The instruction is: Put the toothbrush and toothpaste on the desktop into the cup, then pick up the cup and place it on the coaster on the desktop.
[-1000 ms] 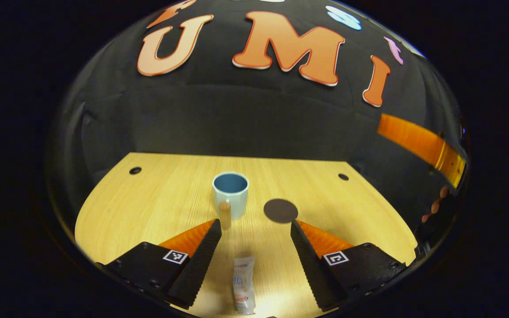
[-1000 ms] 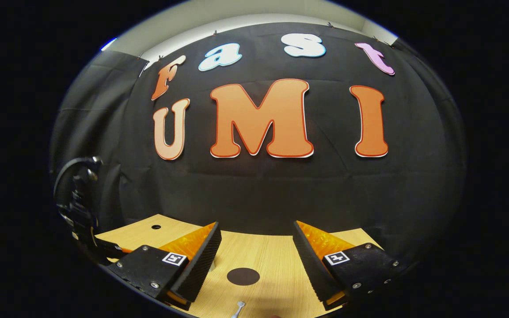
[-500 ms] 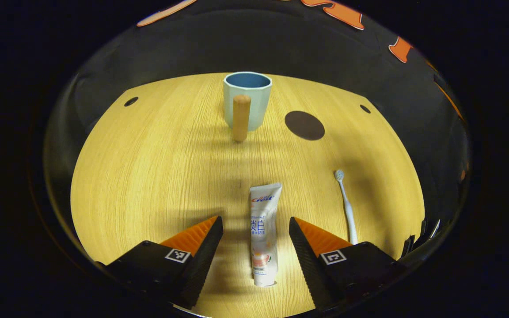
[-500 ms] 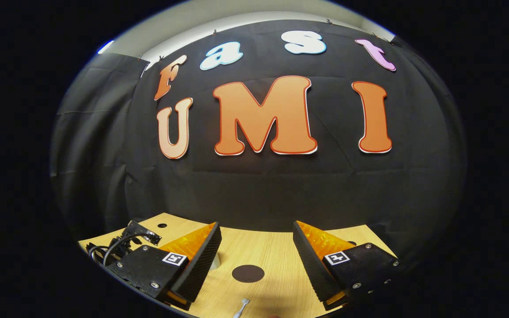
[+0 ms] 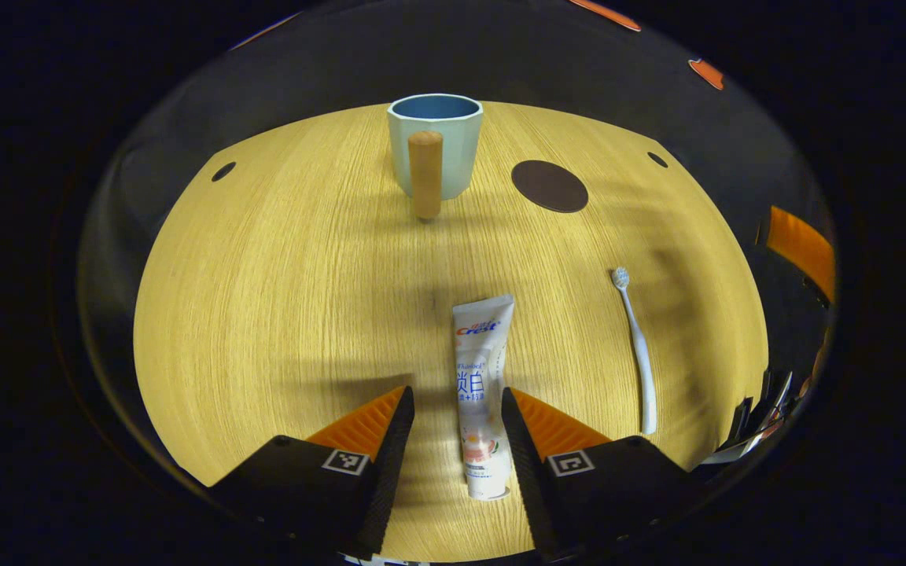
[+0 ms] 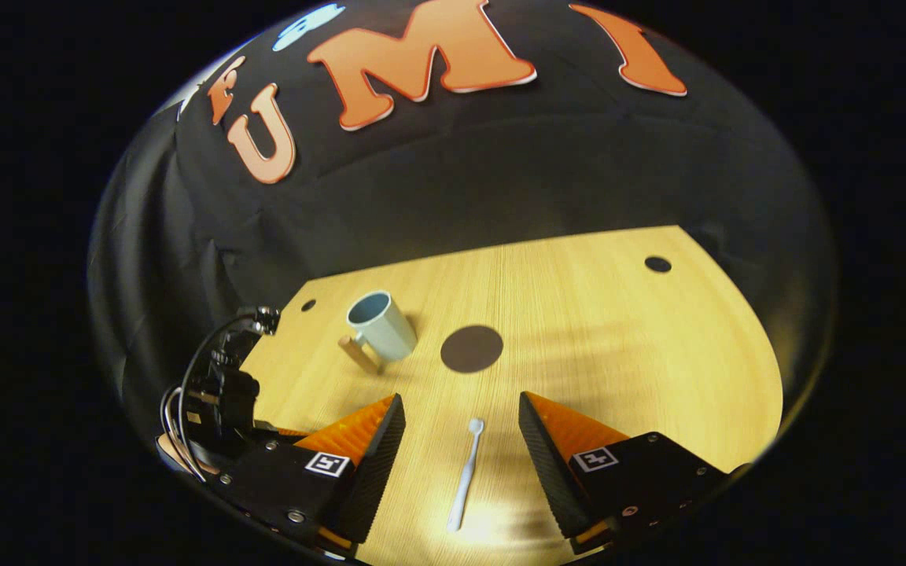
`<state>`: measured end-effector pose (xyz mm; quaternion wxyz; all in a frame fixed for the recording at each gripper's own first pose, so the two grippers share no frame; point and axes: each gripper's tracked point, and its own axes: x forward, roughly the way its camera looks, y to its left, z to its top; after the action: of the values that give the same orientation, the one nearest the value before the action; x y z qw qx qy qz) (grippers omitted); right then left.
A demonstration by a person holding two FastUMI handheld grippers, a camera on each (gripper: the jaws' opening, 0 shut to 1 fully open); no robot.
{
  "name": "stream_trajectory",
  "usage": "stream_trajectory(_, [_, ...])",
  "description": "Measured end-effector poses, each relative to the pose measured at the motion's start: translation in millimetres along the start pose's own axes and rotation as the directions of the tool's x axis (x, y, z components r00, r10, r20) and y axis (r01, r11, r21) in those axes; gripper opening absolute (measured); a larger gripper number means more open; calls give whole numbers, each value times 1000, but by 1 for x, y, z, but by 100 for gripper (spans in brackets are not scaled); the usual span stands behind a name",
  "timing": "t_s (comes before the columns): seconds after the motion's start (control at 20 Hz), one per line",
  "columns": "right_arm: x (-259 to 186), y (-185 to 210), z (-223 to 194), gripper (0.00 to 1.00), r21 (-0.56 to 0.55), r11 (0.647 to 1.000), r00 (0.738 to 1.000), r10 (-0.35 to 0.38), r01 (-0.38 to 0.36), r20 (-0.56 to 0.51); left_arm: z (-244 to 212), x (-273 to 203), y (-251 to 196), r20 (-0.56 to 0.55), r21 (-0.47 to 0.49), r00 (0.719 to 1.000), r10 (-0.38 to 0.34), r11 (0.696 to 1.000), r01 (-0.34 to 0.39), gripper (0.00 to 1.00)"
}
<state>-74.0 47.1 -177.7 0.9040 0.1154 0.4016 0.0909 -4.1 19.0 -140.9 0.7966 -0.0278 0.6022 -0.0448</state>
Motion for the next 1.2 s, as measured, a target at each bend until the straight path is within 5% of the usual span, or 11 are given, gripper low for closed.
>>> stream_trajectory(0.2, [1,8,-49,77,-85,996,978,-11,-7,-210,26,-10,9,-35,-13,999,-16,1000,15,69])
stream_trajectory(0.3, [4,12,-65,72,-101,995,958,-2,-28,-288,18,-7,4,-54,-13,998,-9,1000,8,51])
stream_trajectory(0.35, [8,11,-75,69,-122,992,946,-22,-18,-323,9,-2,2,-69,-21,998,-10,1000,8,59])
stream_trajectory(0.55, [24,-1,-107,64,-163,986,901,-98,31,-423,-1,11,-6,-113,-42,993,-26,999,21,54])
stream_trajectory(0.65, [31,0,-113,61,-162,986,887,-99,27,-451,-10,24,-10,-138,-48,990,-17,999,11,36])
stream_trajectory(0.75, [41,-4,-120,51,-147,988,872,-116,51,-476,-6,23,-4,-138,-50,990,-19,999,12,29])
stream_trajectory(0.9, [49,-8,-113,39,-125,989,881,-132,83,-455,7,14,3,-128,-31,992,-22,999,18,23])
stream_trajectory(1.0, [52,-10,-111,12,-168,983,896,-140,74,-421,12,13,3,-113,-14,993,-39,999,38,17])
stream_trajectory(1.2, [52,-8,-106,5,-132,990,916,-99,51,-388,11,12,0,-73,9,996,-55,998,55,17])
